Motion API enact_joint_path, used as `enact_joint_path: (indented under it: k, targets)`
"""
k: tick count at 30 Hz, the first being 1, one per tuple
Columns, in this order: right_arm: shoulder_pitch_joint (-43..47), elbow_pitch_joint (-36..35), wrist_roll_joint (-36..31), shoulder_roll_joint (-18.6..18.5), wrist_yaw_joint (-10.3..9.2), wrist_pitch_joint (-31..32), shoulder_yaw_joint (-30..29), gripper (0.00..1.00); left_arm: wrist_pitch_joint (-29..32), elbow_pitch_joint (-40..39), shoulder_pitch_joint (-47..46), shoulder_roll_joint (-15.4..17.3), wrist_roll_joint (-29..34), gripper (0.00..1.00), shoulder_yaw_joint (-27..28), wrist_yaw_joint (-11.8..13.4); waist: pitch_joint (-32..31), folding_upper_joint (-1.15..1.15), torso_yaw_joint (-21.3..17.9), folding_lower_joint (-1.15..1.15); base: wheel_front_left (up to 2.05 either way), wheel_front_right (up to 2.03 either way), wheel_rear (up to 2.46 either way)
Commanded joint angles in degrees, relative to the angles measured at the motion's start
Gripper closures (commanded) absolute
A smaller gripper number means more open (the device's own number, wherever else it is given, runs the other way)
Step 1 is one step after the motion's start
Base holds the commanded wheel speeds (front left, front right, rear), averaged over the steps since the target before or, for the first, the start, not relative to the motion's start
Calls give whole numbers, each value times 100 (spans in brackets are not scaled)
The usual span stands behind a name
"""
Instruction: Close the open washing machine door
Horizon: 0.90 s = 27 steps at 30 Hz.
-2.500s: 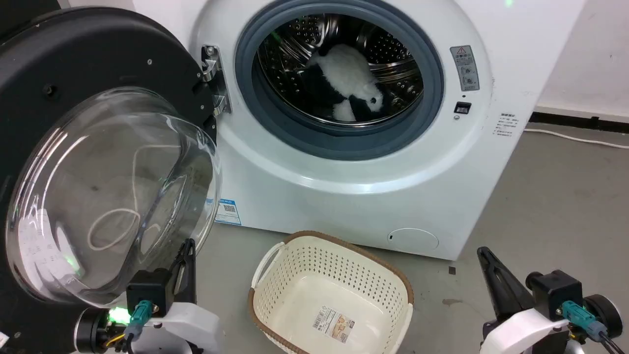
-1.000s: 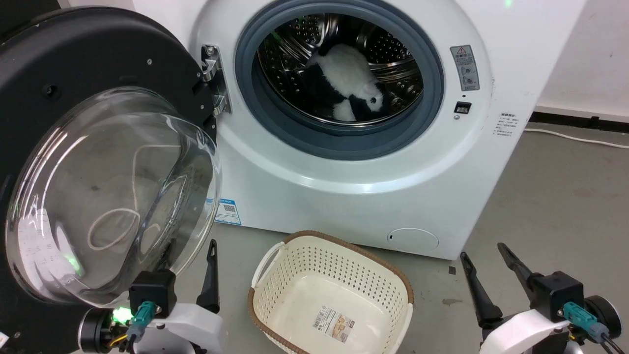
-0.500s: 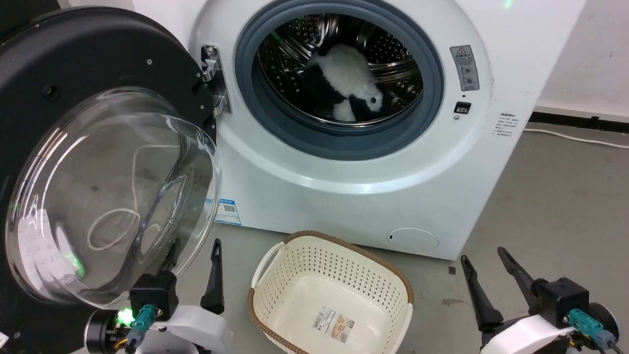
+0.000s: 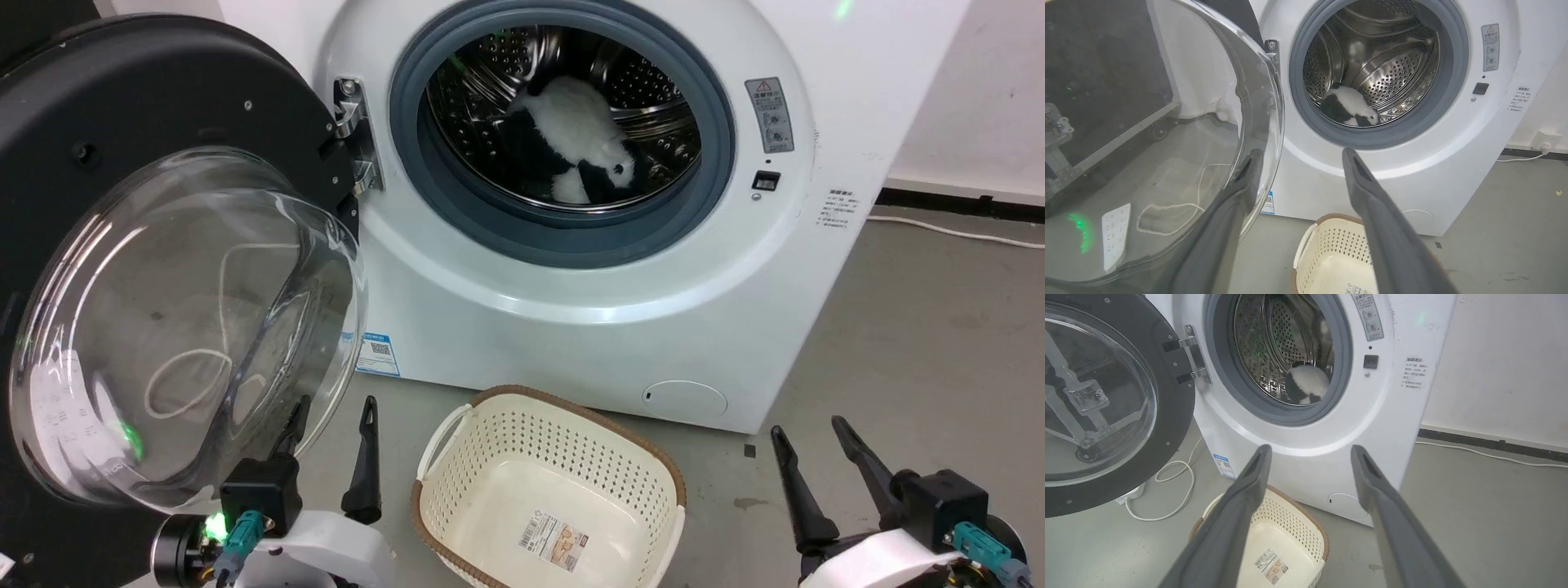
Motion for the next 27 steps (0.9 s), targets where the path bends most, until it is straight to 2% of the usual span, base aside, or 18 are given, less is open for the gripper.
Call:
enact_joint_path:
  k: [1,18,19,20,27]
  targets:
    - [90,25,69,5,1,-75,16,0,-74,26,69,0,-50,0,-32,13,0,0,-2,0,0,0,0]
    - [176,113,345,6,2,-266,71,0,-266,76,90,0,-250,0,-158,20,-4,0,4,0,0,0,0]
    - [188,125,382,7,2,-290,75,0,-290,73,90,0,-306,54,-166,18,-5,0,9,0,0,0,0]
    - [194,131,400,7,2,-302,78,0,-302,61,89,0,-338,100,-166,20,-5,0,11,0,0,0,0]
    - [234,170,517,7,2,-374,60,0,-374,-186,27,0,-372,100,-187,-68,-16,0,72,0,0,0,0]
